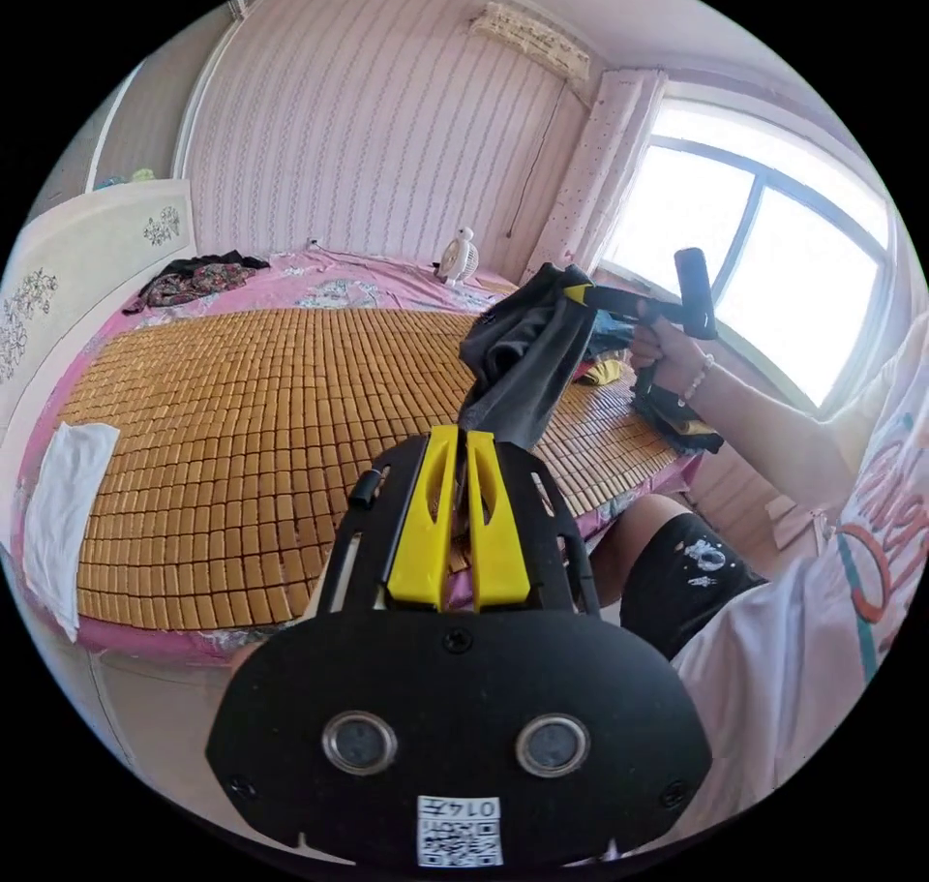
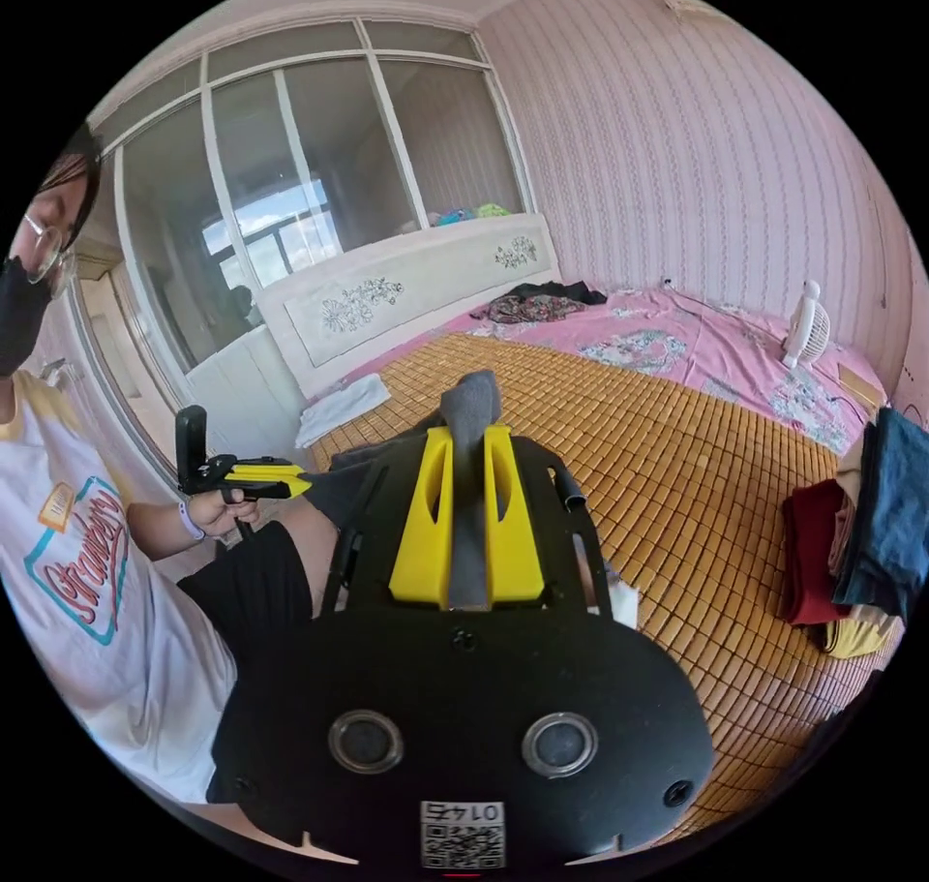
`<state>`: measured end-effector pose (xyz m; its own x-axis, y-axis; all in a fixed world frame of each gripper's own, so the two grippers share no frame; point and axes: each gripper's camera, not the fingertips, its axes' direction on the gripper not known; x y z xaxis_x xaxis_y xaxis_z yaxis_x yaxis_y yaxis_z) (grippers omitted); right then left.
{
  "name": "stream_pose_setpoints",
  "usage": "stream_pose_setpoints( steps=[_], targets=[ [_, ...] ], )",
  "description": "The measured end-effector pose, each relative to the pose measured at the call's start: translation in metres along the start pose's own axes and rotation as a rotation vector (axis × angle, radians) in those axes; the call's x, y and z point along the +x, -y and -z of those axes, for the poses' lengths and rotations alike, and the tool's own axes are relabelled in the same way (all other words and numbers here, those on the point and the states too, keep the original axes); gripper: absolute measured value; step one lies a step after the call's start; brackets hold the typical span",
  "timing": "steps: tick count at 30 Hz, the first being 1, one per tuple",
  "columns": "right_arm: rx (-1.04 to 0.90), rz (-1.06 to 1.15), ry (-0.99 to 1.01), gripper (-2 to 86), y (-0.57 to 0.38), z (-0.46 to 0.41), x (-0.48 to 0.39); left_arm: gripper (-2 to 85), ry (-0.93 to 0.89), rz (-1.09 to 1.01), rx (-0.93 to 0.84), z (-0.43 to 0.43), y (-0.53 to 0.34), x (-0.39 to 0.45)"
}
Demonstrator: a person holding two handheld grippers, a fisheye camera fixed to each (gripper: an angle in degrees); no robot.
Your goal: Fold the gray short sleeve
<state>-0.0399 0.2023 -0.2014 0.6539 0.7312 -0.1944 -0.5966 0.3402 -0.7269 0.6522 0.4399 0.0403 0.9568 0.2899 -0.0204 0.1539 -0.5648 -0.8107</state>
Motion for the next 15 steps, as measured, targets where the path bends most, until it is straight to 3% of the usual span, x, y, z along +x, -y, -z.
stream_pose_setpoints(
  steps=[7, 13, 15],
  targets=[
    [0.070, 0.153, 0.130, 5.3, 0.091, -0.041, -0.094, -0.9, 0.136, 0.098, 0.121, 0.129, -0.027, -0.026],
    [0.051, 0.261, 0.347, 5.3, 0.208, -0.166, -0.184, -0.7, 0.357, 0.138, 0.191, 0.247, -0.038, -0.079],
    [-0.047, 0.274, 0.421, 5.9, 0.269, -0.244, -0.223, 0.1, 0.407, 0.192, 0.185, 0.279, -0.034, -0.124]
  ],
)
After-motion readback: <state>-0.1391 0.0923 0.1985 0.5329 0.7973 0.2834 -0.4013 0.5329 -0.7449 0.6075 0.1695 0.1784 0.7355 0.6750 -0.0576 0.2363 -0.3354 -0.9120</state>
